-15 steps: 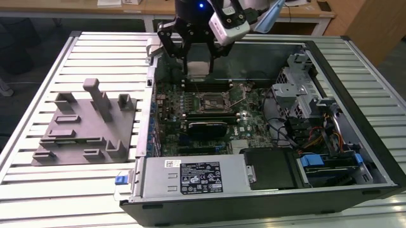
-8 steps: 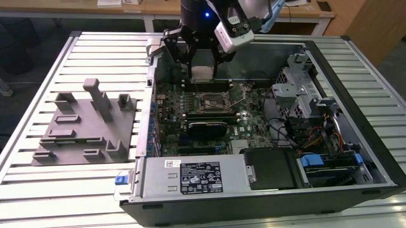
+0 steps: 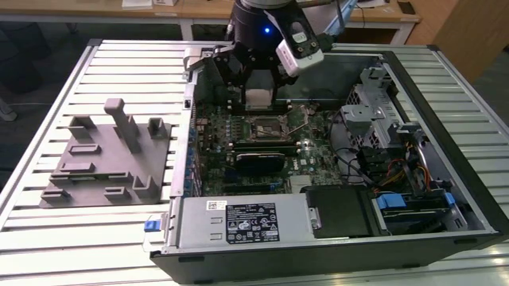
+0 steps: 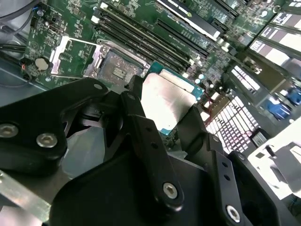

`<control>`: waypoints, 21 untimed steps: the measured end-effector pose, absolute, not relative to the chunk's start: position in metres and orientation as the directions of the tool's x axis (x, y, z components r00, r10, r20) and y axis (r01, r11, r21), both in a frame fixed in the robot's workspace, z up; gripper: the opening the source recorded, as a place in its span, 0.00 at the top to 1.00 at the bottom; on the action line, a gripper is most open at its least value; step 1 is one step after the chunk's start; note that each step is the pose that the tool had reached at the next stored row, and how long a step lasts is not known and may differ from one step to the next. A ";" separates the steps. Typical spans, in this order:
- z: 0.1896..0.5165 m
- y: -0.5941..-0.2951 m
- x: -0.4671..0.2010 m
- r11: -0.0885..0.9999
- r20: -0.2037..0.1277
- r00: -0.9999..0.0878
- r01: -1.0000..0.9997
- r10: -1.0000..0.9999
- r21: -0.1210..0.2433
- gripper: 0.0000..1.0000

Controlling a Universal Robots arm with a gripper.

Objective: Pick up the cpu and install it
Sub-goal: 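Pick up the cpu and move it towards the insertion slot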

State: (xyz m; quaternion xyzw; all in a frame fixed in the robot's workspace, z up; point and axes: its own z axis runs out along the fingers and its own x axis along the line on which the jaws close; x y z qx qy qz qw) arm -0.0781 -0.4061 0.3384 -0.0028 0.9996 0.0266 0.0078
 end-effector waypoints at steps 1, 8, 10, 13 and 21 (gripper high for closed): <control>0.337 -0.406 -0.077 0.999 -0.015 -1.000 -0.006 -0.005 0.053 0.46; 0.324 -0.405 -0.071 0.999 -0.014 -1.000 -0.006 -0.005 0.053 0.46; 0.320 -0.405 -0.069 0.999 -0.013 -1.000 -0.006 -0.005 0.053 0.46; 0.315 -0.403 -0.067 0.999 -0.013 -1.000 -0.006 -0.005 0.053 0.46; 0.303 -0.398 -0.062 0.999 -0.011 -1.000 -0.006 -0.005 0.053 0.46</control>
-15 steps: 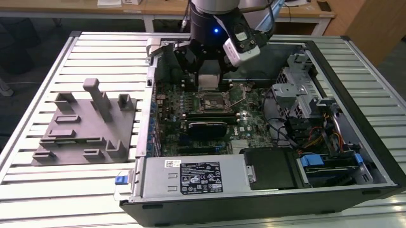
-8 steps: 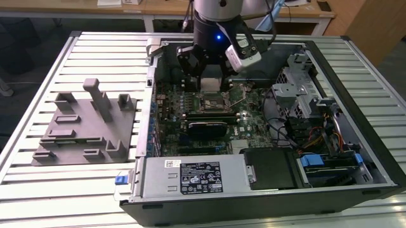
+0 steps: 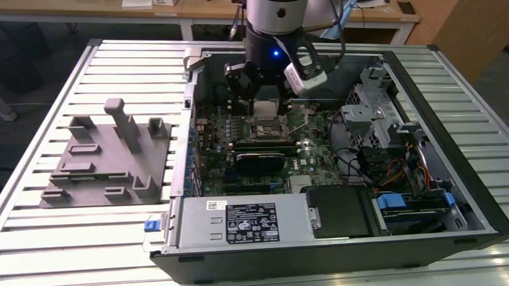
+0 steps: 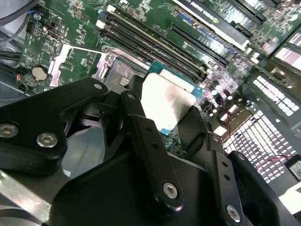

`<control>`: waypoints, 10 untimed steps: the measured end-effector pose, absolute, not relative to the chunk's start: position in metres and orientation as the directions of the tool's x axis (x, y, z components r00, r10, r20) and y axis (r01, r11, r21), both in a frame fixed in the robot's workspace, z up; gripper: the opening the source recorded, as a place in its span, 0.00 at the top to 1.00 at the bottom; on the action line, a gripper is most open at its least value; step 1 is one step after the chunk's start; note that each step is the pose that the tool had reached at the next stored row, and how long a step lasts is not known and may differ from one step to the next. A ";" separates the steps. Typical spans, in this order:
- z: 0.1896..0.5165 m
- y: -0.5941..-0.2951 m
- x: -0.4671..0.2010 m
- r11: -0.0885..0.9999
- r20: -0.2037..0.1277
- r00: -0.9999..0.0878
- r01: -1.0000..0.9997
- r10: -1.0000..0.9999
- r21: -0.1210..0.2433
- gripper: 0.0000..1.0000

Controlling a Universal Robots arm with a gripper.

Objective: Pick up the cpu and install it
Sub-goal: 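Pick up the cpu and move it towards the insertion slot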

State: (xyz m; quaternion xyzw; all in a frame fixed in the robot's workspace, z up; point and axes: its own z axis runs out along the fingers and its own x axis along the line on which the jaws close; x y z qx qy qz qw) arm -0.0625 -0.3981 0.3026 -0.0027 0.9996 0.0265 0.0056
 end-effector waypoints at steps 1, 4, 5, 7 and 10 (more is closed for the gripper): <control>0.301 -0.397 -0.062 0.999 -0.011 -1.000 -0.006 -0.005 0.053 0.46; 0.298 -0.395 -0.060 0.999 -0.011 -1.000 -0.006 -0.005 0.053 0.46; 0.297 -0.393 -0.059 0.999 -0.010 -1.000 -0.006 -0.005 0.053 0.46; 0.294 -0.391 -0.058 0.999 -0.010 -1.000 -0.006 -0.005 0.053 0.46; 0.291 -0.387 -0.055 0.999 -0.010 -1.000 -0.006 -0.005 0.053 0.46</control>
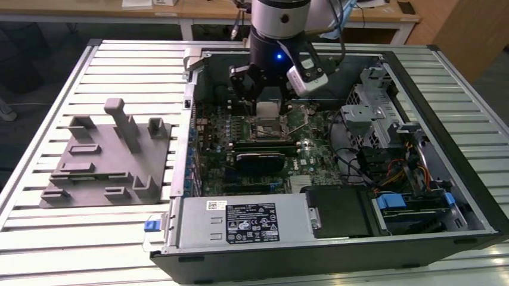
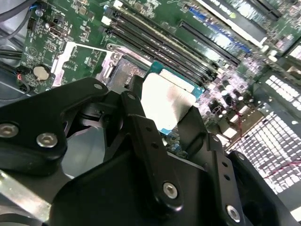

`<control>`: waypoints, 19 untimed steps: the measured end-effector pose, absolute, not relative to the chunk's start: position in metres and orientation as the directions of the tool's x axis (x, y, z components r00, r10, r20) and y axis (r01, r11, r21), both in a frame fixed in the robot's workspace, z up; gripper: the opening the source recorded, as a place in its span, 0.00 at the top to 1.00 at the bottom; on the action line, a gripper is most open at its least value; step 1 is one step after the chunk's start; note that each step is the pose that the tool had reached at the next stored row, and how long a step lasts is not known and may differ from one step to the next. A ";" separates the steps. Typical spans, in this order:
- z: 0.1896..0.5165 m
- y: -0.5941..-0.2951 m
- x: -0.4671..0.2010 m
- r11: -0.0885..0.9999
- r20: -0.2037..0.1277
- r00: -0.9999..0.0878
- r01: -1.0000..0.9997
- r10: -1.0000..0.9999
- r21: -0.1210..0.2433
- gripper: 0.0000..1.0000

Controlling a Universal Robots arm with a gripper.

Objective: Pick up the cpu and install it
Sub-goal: 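Pick up the cpu and move it towards the insertion slot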

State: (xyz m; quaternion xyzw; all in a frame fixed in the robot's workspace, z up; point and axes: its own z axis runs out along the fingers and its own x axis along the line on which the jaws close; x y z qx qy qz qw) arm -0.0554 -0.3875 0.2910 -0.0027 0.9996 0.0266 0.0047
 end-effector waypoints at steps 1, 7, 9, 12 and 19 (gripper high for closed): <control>0.290 -0.386 -0.054 0.999 -0.009 -1.000 -0.006 -0.005 0.053 0.46; 0.284 -0.378 -0.049 0.999 -0.008 -1.000 -0.006 -0.005 0.053 0.46; 0.282 -0.375 -0.048 0.999 -0.008 -1.000 -0.006 -0.005 0.053 0.46; 0.279 -0.371 -0.047 0.999 -0.008 -1.000 -0.005 -0.005 0.053 0.46; 0.272 -0.362 -0.045 0.999 -0.007 -1.000 -0.005 -0.005 0.053 0.46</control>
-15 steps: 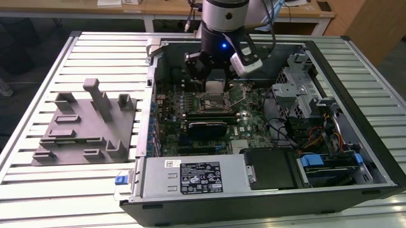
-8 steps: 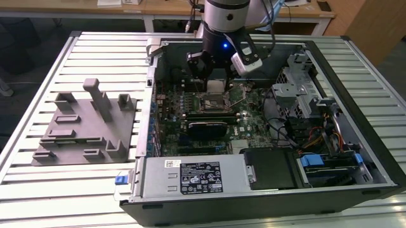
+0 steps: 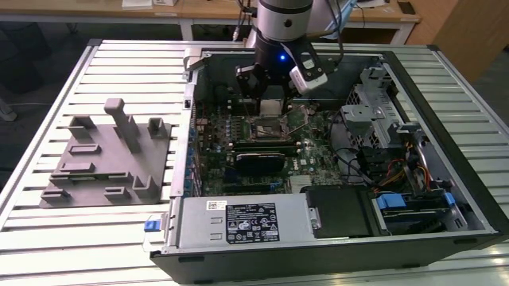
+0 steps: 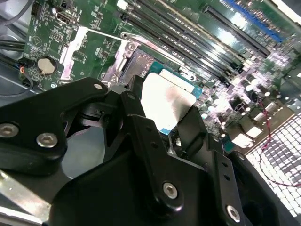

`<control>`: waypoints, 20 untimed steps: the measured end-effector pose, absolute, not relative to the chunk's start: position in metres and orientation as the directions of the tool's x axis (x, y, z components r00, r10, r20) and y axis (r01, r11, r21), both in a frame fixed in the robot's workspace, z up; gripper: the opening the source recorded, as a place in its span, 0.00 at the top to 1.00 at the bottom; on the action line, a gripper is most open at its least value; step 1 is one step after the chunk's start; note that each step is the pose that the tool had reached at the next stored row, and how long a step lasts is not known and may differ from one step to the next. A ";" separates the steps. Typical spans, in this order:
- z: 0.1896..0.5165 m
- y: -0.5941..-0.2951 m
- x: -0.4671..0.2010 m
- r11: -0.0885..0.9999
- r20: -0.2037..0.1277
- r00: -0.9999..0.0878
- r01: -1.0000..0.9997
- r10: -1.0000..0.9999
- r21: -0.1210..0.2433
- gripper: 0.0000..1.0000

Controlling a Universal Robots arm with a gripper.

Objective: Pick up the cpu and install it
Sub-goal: 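Pick up the cpu and move it towards the insertion slot, then place the cpu into insertion slot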

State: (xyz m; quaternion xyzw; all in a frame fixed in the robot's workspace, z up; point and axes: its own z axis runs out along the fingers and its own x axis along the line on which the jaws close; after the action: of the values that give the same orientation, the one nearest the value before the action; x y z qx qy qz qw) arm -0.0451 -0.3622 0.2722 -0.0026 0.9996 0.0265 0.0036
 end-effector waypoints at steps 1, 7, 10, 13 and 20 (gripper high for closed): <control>0.271 -0.361 -0.045 0.999 -0.007 -1.000 -0.006 -0.005 0.053 0.46; 0.264 -0.357 -0.042 0.999 -0.006 -1.000 -0.005 -0.005 0.053 0.46; 0.264 -0.357 -0.041 0.999 -0.006 -1.000 -0.005 -0.005 0.053 0.46; 0.263 -0.357 -0.041 0.999 -0.006 -1.000 -0.005 -0.005 0.053 0.46; 0.263 -0.357 -0.041 0.999 -0.006 -1.000 -0.005 -0.005 0.053 0.46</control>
State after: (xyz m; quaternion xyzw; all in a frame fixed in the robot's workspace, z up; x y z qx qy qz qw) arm -0.0408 -0.3572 0.2635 -0.0026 0.9996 0.0265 0.0029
